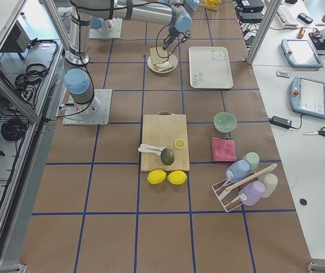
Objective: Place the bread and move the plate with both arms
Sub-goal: 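Carry the bread slice with the right gripper over the egg toast plate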
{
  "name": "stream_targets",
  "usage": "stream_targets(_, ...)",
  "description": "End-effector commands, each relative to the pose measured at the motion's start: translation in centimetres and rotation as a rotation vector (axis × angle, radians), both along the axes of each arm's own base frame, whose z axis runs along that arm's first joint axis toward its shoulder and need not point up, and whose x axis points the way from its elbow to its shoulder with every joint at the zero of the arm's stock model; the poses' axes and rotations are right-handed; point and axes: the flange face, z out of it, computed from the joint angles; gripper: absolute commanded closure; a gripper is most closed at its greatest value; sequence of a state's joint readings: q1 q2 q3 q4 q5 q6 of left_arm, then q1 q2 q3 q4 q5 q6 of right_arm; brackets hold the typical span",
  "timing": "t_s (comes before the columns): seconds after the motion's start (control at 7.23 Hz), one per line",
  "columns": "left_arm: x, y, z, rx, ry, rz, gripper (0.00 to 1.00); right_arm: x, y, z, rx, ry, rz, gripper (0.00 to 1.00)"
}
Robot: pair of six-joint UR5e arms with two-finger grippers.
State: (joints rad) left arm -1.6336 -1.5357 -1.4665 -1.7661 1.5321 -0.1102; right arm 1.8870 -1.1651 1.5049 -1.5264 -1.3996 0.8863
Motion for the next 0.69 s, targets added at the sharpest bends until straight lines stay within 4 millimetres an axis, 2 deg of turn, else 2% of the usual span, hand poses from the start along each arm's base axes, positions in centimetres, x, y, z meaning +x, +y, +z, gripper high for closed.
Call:
stream_targets(0.0, -0.1, 0.0, 0.0, 0.000, -0.001, 0.003, 0.00, 0.2, -0.5, -0.7, -0.011, -0.005, 0.001, 1.00)
stream_targets(0.28, -0.1, 0.0, 0.1, -0.004, 0.000, 0.003, 0.00, 0.8, -2.0, -2.3, -0.066, -0.025, 0.003, 1.00)
stream_targets(0.41, -0.1, -0.1, 0.0, -0.004, 0.000, 0.003, 0.00, 0.9, -2.5, -2.7, -0.089, -0.032, 0.002, 1.00)
stream_targets(0.55, -0.1, -0.1, 0.0, -0.004, 0.000, 0.003, 0.00, 1.1, -2.6, -4.0, -0.064, -0.041, -0.001, 1.00)
